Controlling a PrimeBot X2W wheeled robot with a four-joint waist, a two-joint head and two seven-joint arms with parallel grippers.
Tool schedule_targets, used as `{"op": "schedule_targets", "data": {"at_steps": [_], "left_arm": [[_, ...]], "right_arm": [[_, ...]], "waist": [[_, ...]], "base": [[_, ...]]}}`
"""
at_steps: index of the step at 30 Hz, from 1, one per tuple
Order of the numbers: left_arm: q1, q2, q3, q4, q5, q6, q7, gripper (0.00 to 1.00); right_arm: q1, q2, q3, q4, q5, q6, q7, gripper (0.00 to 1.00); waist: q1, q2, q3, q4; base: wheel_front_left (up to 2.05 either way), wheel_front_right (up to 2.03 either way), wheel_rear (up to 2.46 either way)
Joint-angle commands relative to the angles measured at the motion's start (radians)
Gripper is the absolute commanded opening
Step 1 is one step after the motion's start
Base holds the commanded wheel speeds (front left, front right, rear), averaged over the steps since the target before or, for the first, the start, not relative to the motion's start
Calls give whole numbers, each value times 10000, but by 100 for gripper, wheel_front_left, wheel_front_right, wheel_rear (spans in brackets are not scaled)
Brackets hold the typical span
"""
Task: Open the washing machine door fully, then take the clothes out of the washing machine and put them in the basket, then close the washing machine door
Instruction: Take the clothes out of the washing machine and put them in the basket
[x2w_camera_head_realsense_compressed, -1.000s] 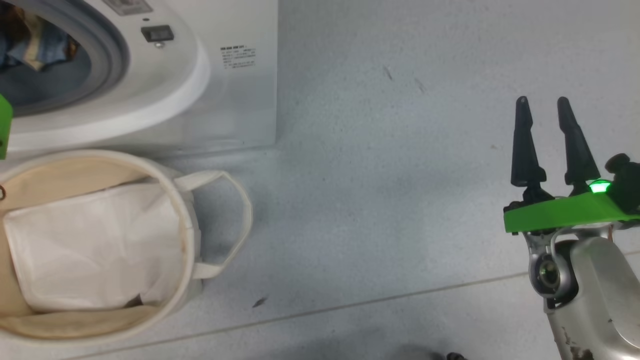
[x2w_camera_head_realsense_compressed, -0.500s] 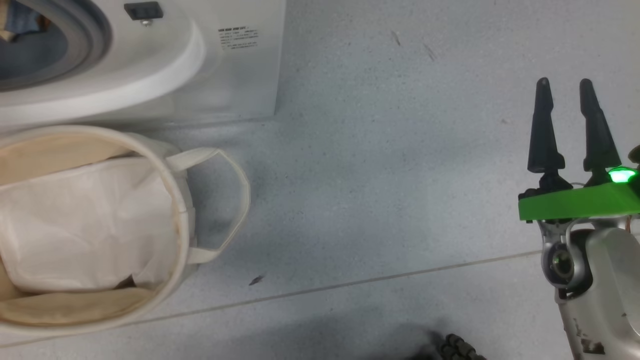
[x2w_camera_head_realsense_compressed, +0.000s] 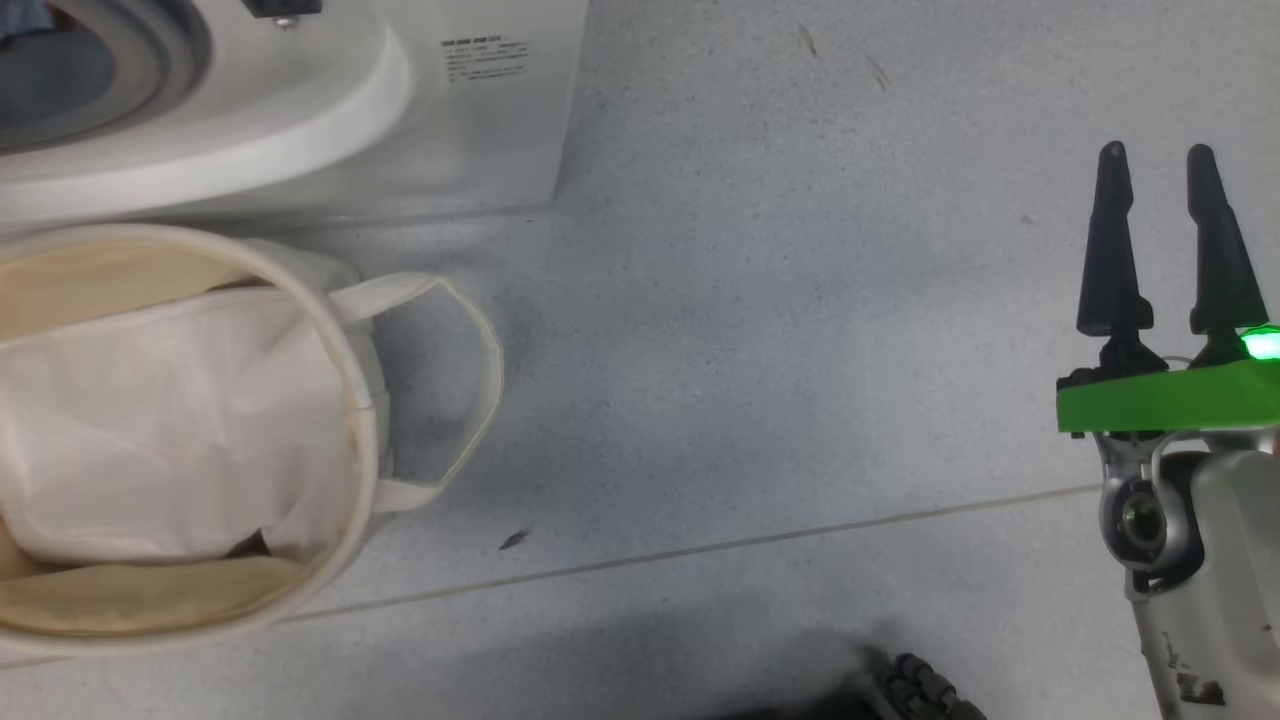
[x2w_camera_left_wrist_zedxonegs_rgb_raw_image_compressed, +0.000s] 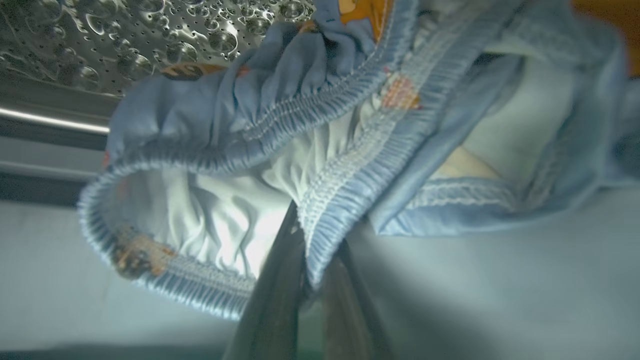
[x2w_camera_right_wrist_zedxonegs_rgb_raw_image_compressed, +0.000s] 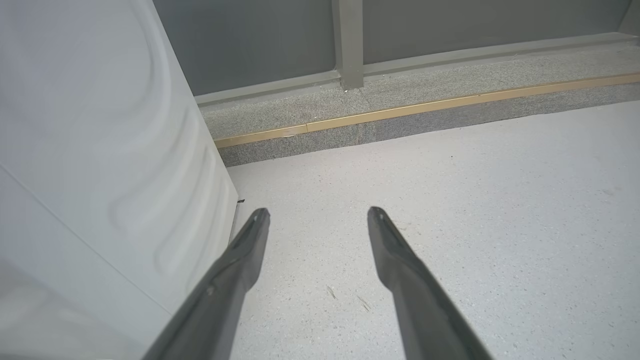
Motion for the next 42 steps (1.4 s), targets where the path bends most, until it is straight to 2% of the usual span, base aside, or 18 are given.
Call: {"op": "schedule_targets", "data": {"at_steps": [1, 12, 18, 23, 31, 42], "left_arm": [[-210, 666, 210, -70, -171, 33, -162, 0], [451, -92, 609, -70, -972, -129, -2083, 0], [1171, -405, 967, -82, -1563, -491, -2983, 0], [1991, -733, 1404, -494, -2157, -878, -3319, 0], [4315, -1003, 2519, -3720, -2749, -1480, -3346, 0], [7861, -1897, 4478, -7959, -2803, -2503, -3348, 0]], "right_arm": [[169, -151, 67, -348, -81, 40, -122, 100], [287, -169, 269, -19, -31, 40, -122, 100], [439, -150, 500, 279, -26, 40, -122, 100], [644, -107, 618, 559, -13, 40, -122, 100], [1135, -8, 694, 925, 24, 40, -122, 100], [1684, 295, 732, 1156, 92, 40, -122, 100]], "waist": [[-2, 0, -28, 15], [-2, 0, -1112, 110], [-2, 0, -2007, 172], [-2, 0, -2797, 307], [-2, 0, -4023, 612], [-2, 0, -5284, 973]], "base": [[0, 0, 0], [0, 0, 0], [0, 0, 0], [0, 0, 0], [0, 0, 0], [0, 0, 0]]}}
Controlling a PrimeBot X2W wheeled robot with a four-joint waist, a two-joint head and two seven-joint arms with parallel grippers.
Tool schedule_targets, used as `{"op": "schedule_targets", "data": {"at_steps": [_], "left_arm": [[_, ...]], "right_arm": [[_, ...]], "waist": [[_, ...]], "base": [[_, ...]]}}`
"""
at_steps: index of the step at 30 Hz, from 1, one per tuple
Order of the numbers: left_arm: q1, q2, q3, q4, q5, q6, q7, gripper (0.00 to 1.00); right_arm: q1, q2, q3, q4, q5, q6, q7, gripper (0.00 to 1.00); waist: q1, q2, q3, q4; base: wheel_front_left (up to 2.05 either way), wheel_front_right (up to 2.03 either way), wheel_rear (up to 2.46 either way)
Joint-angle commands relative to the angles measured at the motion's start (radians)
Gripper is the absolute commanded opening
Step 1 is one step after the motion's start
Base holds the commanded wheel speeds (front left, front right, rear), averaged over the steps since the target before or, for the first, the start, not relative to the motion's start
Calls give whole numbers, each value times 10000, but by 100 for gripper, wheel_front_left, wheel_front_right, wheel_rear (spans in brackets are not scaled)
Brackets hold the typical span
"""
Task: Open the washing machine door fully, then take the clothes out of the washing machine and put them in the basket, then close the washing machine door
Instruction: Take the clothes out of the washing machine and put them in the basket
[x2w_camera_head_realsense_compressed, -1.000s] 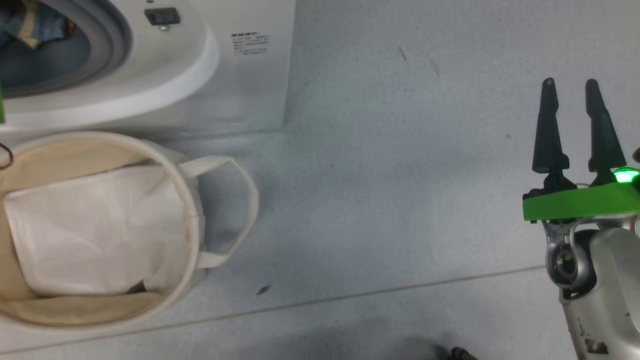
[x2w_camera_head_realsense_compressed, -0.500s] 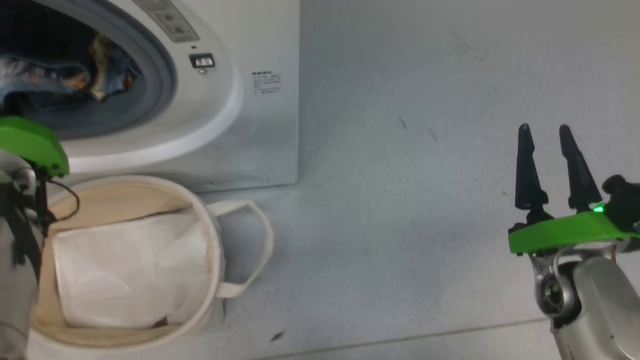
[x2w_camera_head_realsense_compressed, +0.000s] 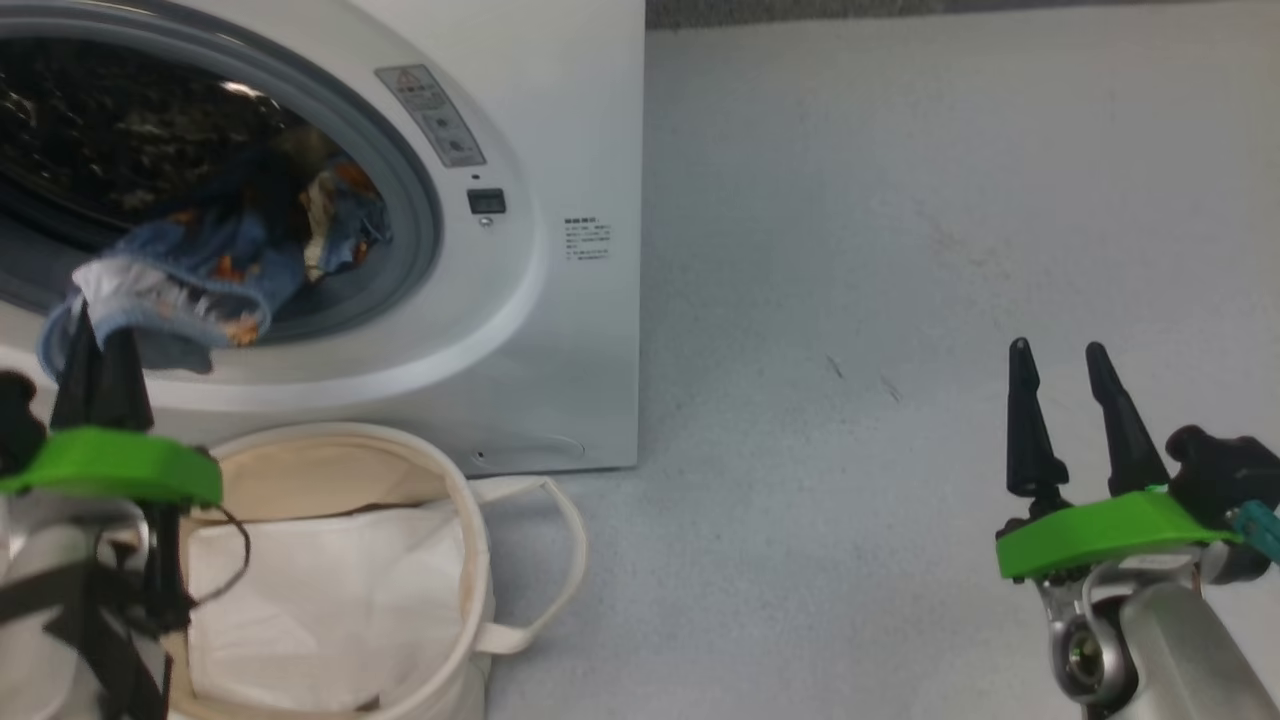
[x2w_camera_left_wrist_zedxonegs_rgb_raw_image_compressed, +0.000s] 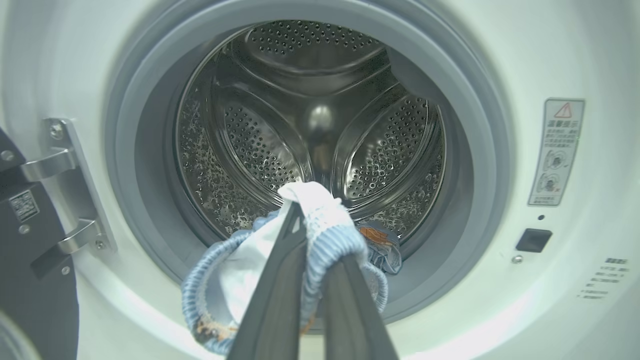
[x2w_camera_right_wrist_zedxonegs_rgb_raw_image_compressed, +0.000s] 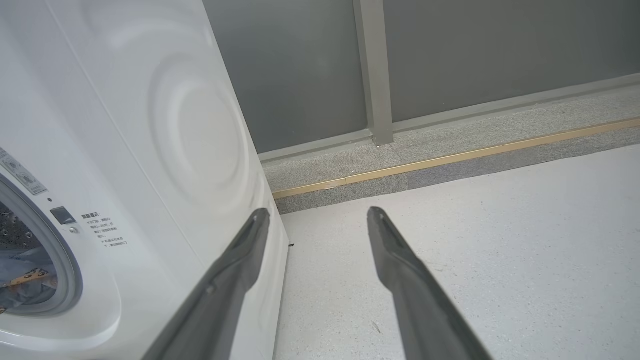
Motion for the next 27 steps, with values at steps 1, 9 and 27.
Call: {"op": "schedule_targets", "data": {"at_steps": [1, 9, 27], "left_arm": [[342, 128, 709, -989, 25, -246, -88, 0], [2036, -759, 1266, -3097, -206, -902, -89, 0], [3734, -1493, 1238, -3223, -393, -733, 628, 0]], "right_arm": [[93, 71, 179, -233, 78, 40, -122, 100], [299, 101, 212, -174, 53, 40, -122, 100], [112, -22, 326, -294, 28, 40, -122, 100]], "waist": [[1, -1, -378, 166], [1, -1, -740, 376], [1, -1, -358, 418]], "base": [[0, 0, 0], [0, 0, 0], [0, 0, 0]]}}
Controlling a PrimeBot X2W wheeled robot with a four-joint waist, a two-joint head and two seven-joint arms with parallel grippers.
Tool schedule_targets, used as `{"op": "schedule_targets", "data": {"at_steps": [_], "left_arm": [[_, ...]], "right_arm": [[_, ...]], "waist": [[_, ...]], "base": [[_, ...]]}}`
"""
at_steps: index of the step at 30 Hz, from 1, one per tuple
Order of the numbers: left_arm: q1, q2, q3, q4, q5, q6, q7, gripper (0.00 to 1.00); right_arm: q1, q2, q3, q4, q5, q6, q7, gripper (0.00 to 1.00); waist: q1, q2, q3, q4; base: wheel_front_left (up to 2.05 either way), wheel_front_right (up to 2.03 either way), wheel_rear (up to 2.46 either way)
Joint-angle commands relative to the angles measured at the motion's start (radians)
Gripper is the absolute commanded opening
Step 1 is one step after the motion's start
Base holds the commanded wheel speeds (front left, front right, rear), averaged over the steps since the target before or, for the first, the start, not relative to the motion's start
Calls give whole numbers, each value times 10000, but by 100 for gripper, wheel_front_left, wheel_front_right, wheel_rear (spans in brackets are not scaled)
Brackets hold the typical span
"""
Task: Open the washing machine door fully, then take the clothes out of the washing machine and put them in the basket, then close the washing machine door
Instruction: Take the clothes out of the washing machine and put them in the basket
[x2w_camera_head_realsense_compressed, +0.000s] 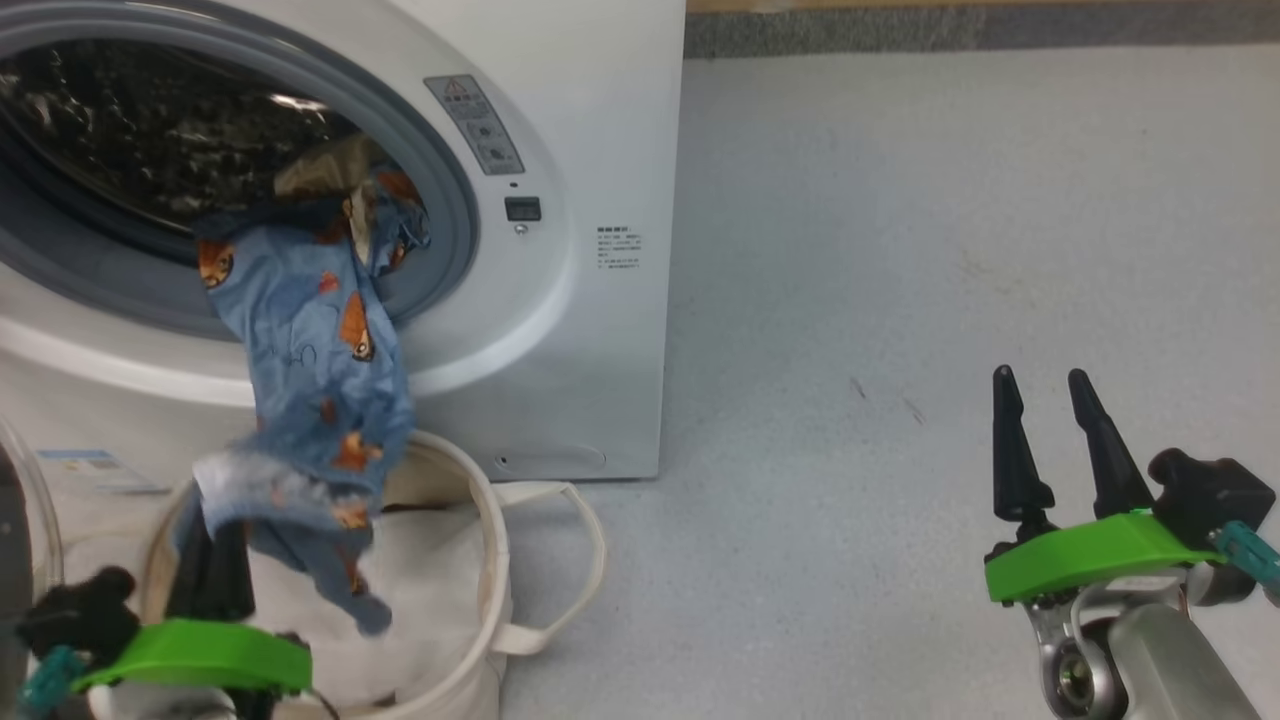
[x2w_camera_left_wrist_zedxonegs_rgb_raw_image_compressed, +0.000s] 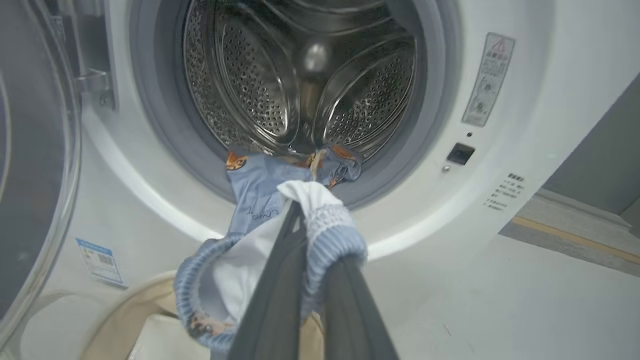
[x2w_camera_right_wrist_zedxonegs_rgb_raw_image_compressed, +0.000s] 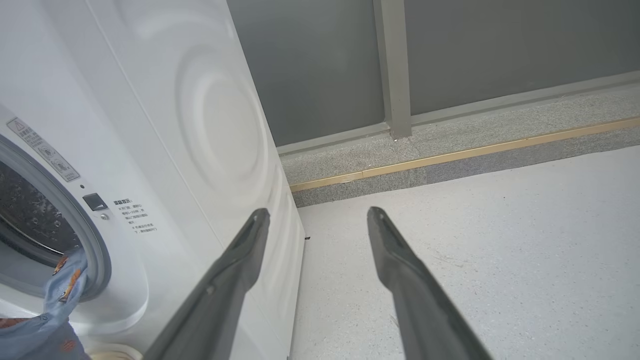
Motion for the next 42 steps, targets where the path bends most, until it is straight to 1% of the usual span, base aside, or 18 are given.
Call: {"op": "schedule_targets", "data": {"at_steps": [1, 8, 14, 18, 19, 23, 25, 29, 35, 36, 37, 38, 39, 42], "left_arm": [[-515, 323, 284, 96, 109, 64, 17, 0], [-1801, 622, 47, 3644, 341, 132, -6, 0], [-3053, 636, -155, 6560, 241, -17, -99, 0], [-3865, 673, -88, 8099, -27, -121, -166, 0], [-3865, 673, -88, 8099, -27, -121, -166, 0], [-4540, 797, 87, 9307, -306, -135, -111, 0], [-4784, 910, 131, 9638, -363, -35, -58, 0], [-5136, 1061, 247, 9932, -517, 134, -13, 0], [-5535, 1201, 278, 10072, -620, 219, -180, 0], [-5569, 1220, 250, 10083, -600, 234, -232, 10], [-5600, 1229, 244, 10093, -609, 223, -279, 38], [-5625, 1243, 259, 10102, -636, 212, -329, 91], [-5633, 1257, 246, 10109, -631, 210, -379, 100], [-5591, 1251, 261, 10131, -690, 183, -467, 100]], "right_arm": [[-304, -149, 174, -371, 12, 40, -122, 100], [-494, -249, 123, -466, -6, 40, -122, 100], [-700, -376, 85, -599, 0, 40, -122, 100], [-839, -506, 75, -705, -9, 40, -122, 100], [-839, -506, 75, -705, -9, 40, -122, 100], [-1012, -641, 47, -865, -24, 40, -122, 100], [-1102, -689, 40, -950, -26, 40, -122, 100], [-1222, -757, -28, -1097, -20, 40, -122, 100], [-1290, -788, -134, -1206, -28, 40, -122, 100], [-1289, -787, -146, -1218, -29, 40, -122, 100], [-1288, -785, -154, -1229, -29, 40, -122, 100], [-1291, -783, -160, -1235, -32, 40, -122, 100], [-1293, -783, -164, -1234, -33, 40, -122, 100], [-1295, -770, -163, -1206, -32, 40, -122, 100]], "waist": [[1, -1, 118, -41], [1, -1, 668, -172], [1, -1, 1202, -303], [1, -1, 1636, -367], [1, -1, 1636, -367], [1, -1, 2101, -467], [1, -1, 2323, -540], [1, -1, 2729, -646], [1, -1, 3139, -687], [1, -1, 3164, -683], [1, -1, 3183, -679], [1, -1, 3192, -673], [1, -1, 3183, -661], [1, -1, 3089, -621]], "base": [[0, 0, 0], [0, 0, 0], [0, 0, 0], [0, 0, 0], [0, 0, 0], [0, 0, 0], [0, 0, 0], [0, 0, 0], [0, 0, 0], [0, 0, 0], [0, 0, 0], [0, 0, 0], [0, 0, 0], [0, 0, 0]]}}
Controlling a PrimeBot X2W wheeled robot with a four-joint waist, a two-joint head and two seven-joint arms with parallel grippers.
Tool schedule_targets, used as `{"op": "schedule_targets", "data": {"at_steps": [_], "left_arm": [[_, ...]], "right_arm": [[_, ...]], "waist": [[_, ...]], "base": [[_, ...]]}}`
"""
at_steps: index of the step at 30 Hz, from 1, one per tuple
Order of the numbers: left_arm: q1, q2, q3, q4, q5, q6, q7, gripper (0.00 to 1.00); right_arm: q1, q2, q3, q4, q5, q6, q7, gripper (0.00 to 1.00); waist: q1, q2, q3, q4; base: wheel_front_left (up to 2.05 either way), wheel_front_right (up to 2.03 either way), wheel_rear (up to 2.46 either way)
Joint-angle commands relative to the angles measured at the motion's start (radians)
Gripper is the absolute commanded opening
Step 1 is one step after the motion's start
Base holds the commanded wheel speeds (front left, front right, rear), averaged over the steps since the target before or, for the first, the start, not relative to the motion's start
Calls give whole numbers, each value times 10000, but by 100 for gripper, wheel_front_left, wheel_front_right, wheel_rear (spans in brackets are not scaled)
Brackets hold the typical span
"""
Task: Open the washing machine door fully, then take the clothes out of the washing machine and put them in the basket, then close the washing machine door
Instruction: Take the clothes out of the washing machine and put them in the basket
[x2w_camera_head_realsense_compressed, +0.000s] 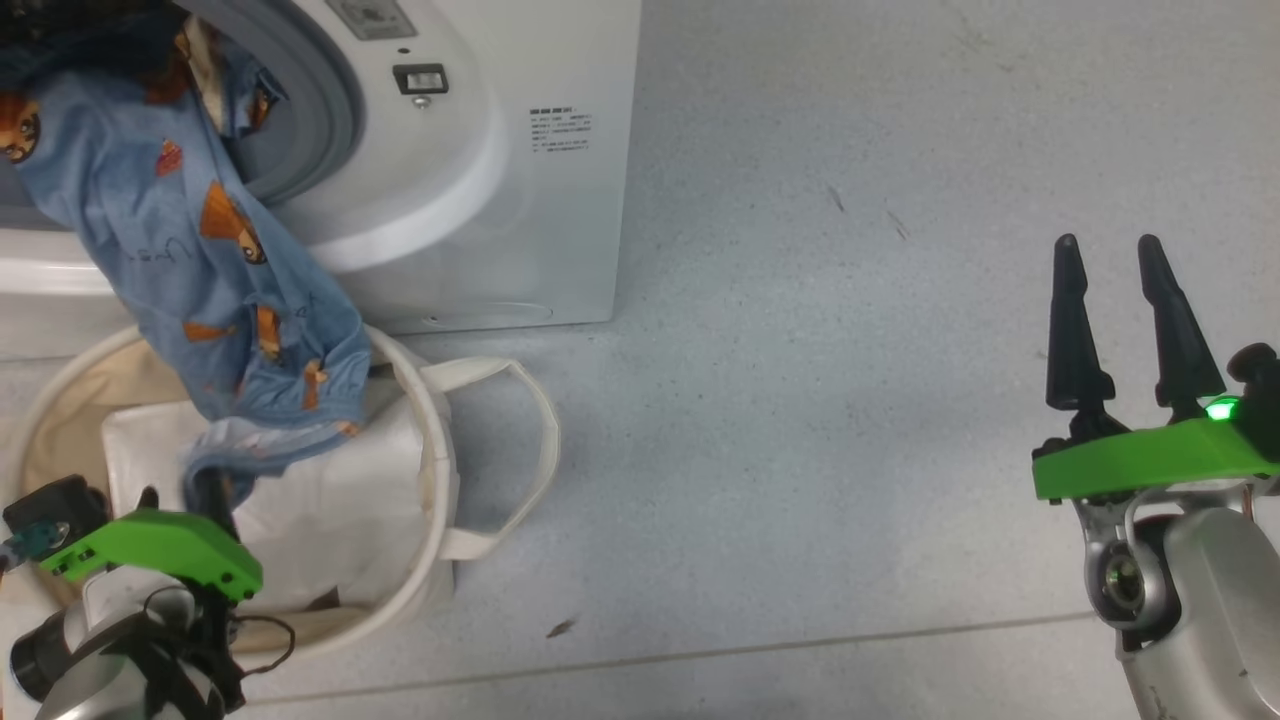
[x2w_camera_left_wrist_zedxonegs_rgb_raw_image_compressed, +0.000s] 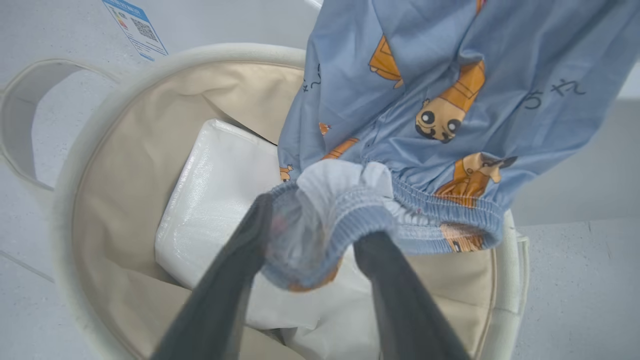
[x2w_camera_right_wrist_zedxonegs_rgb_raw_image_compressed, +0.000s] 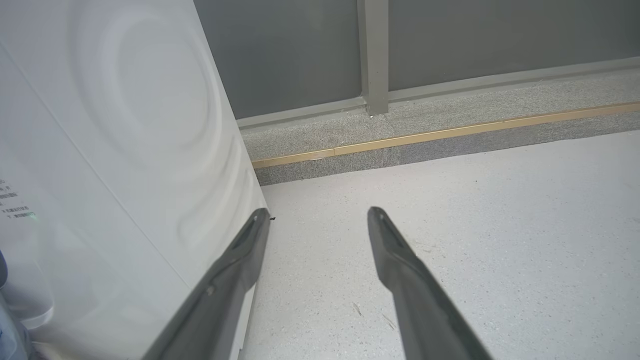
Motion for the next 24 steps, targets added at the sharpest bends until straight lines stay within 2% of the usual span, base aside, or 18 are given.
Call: {"op": "schedule_targets", "data": {"at_steps": [1, 13, 24], "left_arm": [[108, 492, 249, -77, -96, -16, -143, 100], [564, 791, -44, -423, 227, -135, -378, 100], [1532, 695, 195, -3886, 476, -472, -385, 100]], "right_arm": [[-46, -156, 101, -295, -33, 40, -122, 100], [225, 59, 275, 189, 20, 40, -122, 100], [672, 440, 380, 463, 35, 40, -122, 100]], "waist": [[0, 0, -108, 38], [0, 0, -1291, 287], [0, 0, -2492, 371]], "base": [[0, 0, 0], [0, 0, 0], [0, 0, 0]]}}
